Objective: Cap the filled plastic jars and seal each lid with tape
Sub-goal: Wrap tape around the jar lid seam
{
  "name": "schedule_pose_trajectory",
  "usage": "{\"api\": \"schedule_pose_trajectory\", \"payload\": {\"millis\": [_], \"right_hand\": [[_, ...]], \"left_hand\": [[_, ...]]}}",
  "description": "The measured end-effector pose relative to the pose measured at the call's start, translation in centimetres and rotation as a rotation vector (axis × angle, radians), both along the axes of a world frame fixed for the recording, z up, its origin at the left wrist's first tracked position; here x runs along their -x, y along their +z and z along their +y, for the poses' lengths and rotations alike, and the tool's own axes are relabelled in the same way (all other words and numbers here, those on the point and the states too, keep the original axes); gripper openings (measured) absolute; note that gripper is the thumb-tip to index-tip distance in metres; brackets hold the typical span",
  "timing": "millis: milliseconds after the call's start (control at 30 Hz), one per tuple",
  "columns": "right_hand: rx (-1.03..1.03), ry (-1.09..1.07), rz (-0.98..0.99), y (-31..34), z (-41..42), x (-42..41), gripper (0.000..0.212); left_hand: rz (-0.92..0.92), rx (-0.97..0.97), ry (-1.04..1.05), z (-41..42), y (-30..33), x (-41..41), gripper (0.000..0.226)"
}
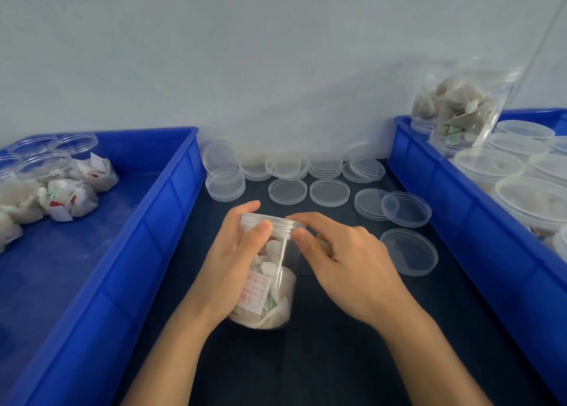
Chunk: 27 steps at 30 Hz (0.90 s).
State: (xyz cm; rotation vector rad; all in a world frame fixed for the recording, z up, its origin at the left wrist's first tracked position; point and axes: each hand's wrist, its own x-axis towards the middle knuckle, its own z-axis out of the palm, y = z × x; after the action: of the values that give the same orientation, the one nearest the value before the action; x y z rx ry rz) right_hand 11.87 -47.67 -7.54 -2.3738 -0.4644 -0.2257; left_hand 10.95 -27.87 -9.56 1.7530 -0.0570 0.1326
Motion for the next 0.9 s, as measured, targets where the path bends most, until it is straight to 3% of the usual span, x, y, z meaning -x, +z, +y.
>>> {"api": "schedule_pose_trajectory", "payload": {"millis": [167, 300, 567, 900], "right_hand": [[0.015, -0.063, -0.086, 0.0, 0.2, 0.3, 0.039], [0.037, -0.033, -0.094, 0.1, 0.5, 0.6, 0.036], [-0.003, 0.005, -0.055, -0.1, -0.1, 0.0, 0.032], [0.021, -0.002, -0.079, -0.5, -0.3, -0.3, 0.032]], "left_hand": [[-0.225, -0.208, 0.271, -1.2, 0.4, 0.7, 0.06], [-0.2, -0.328, 0.265, -2.3, -0.1, 0.8, 0.061], [-0.12, 0.046, 0.173, -0.7, 0.1, 0.0, 0.046], [0.01, 0.089, 0.054, 0.1, 0.0, -0.2, 0.04]]}}
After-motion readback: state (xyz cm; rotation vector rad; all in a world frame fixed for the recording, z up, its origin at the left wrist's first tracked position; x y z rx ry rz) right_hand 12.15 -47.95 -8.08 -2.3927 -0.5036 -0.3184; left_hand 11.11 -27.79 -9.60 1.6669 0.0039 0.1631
